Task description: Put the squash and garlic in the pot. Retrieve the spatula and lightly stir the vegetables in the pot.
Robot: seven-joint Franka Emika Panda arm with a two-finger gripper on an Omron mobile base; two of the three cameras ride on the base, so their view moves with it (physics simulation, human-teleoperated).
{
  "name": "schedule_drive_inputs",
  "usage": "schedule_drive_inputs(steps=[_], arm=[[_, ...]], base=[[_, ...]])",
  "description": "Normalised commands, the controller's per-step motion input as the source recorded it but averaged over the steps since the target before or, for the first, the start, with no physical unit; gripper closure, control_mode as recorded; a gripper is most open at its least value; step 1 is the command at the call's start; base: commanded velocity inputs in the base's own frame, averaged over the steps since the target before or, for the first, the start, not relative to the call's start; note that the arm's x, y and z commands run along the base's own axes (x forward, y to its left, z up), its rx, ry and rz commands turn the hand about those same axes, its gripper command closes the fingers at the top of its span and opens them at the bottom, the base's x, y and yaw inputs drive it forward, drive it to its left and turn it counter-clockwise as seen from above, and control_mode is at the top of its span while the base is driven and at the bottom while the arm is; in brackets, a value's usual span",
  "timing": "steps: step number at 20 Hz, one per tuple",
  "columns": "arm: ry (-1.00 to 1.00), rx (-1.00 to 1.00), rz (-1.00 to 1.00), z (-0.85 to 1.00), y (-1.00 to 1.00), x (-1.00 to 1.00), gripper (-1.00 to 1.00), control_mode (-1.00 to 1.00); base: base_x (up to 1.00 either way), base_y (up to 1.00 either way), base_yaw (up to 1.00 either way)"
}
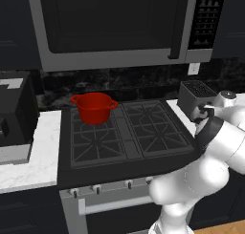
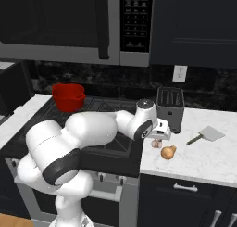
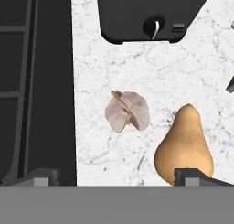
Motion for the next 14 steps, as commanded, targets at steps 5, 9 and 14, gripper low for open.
schedule_drive_inputs(steps=[5, 9, 14], arm=[[0.06, 0.00, 0.00, -0.31, -0.21, 0.37, -1.00, -1.00], [0.02, 0.00, 0.00, -0.37, -0.21, 0.21, -1.00, -1.00], [0.00, 0.00, 0.00, -0.33, -0.16, 0.13, -1.00, -1.00]], base=[[0.00, 0.00, 0.00], [0.00, 0.00, 0.00], [0.00, 0.00, 0.00]])
